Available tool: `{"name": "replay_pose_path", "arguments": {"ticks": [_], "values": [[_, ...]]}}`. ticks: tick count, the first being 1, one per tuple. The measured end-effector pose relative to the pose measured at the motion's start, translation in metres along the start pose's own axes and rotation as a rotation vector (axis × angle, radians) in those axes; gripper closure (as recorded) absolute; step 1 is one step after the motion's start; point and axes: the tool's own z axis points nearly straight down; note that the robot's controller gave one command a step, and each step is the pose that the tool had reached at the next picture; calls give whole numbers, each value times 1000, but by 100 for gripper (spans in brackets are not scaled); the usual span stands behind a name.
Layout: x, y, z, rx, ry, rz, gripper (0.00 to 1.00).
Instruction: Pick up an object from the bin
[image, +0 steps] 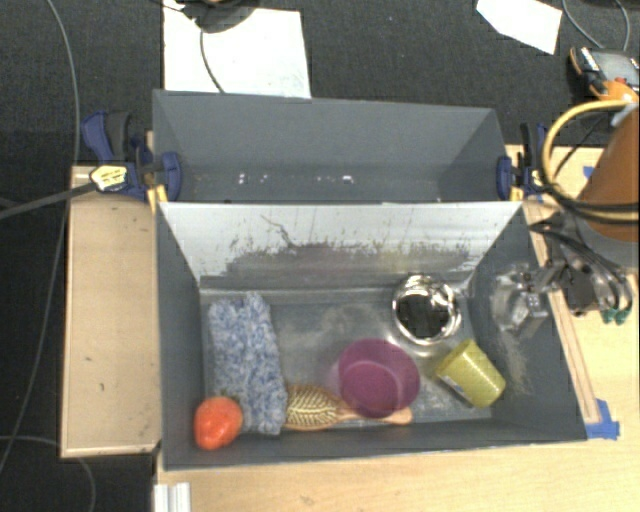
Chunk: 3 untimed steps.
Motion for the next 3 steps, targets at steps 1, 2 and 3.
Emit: {"name": "replay_pose_path", "arguments": {"ticks": [1,2,3], "values": [[0,0,0,0,0,1,100],[-2,2,4,1,-2,20,100],[6,41,39,1,-5,-262,100]]}}
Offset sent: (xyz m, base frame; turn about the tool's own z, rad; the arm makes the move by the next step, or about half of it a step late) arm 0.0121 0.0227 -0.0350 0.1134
